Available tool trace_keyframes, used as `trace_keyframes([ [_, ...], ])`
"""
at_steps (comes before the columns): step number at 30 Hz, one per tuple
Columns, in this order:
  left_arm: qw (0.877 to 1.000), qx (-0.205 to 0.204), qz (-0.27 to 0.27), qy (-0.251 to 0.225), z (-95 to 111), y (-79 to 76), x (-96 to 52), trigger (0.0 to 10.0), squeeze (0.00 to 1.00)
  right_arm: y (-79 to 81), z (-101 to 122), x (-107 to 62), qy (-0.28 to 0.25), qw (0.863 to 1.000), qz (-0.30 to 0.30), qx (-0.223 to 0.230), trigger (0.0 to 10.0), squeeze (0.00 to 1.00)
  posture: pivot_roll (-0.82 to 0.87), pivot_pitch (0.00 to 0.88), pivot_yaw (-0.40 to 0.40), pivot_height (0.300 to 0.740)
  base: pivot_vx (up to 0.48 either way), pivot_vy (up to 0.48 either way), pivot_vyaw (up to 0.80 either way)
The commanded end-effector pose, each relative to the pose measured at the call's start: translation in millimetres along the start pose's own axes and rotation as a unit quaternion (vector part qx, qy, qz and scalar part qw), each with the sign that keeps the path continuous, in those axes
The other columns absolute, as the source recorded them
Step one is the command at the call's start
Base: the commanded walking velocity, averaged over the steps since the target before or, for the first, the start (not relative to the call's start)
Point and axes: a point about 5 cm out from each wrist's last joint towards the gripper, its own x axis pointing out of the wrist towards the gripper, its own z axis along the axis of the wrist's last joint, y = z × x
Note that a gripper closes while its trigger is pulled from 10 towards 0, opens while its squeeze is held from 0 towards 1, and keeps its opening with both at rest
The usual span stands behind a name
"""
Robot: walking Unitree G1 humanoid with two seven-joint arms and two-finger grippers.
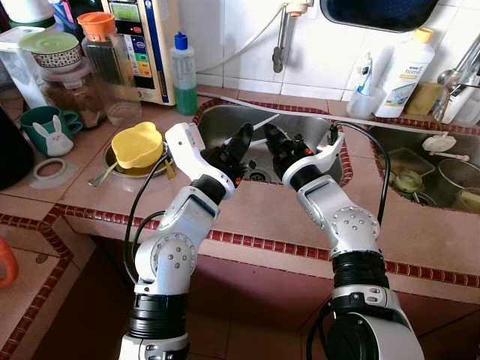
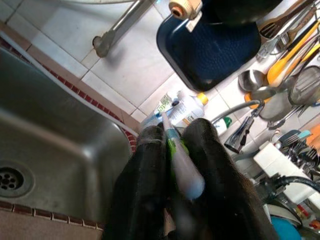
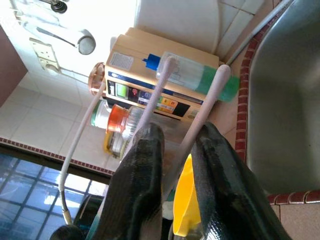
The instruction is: Kitchen organization
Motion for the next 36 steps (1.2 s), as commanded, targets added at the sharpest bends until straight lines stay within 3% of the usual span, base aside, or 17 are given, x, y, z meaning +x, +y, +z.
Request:
trace_keyframes([
  [1, 1.000, -0.005, -0.029, 0.010, -6, -14.6, 3.9, 10.0, 1.00, 14.4, -29, 14.0, 0.029, 0.999, 0.019, 0.031, 0.0, 0.00, 0.08, 0.010, -0.010, 0.740, 0.000, 0.000, 0.00],
  [11, 0.999, 0.007, 0.032, -0.027, 7, 2.6, 3.8, 10.0, 1.00, 7.4, -25, 12.5, 0.019, 1.000, -0.002, 0.016, 0.0, 0.00, 0.08, 0.006, -0.007, 0.740, 0.000, 0.000, 0.00],
  [22, 1.000, -0.003, 0.022, -0.017, 5, -1.4, 2.6, 10.0, 1.00, 0.0, -11, 15.7, -0.032, 0.997, -0.053, -0.040, 0.0, 0.00, 0.09, 0.006, -0.006, 0.740, 0.000, 0.000, 0.00],
  [28, 0.999, 0.018, 0.027, -0.004, 3, 3.8, -4.2, 10.0, 1.00, -6.3, -2, 19.3, -0.061, 0.991, -0.089, -0.080, 0.0, 0.00, 0.10, 0.007, -0.006, 0.740, 0.000, 0.000, 0.00],
  [34, 0.996, 0.081, 0.022, 0.032, 2, 12.1, -19.3, 10.0, 1.00, -5.7, 11, 25.0, -0.072, 0.981, -0.099, -0.151, 0.0, 0.00, 0.12, 0.011, -0.004, 0.740, 0.000, 0.000, 0.00],
  [36, 0.983, 0.167, 0.033, 0.071, 0, 29.9, -40.3, 10.0, 1.00, -2.3, 20, 31.1, -0.050, 0.956, -0.090, -0.276, 0.0, 0.00, 0.13, 0.013, 0.000, 0.740, 0.000, 0.000, 0.00],
])
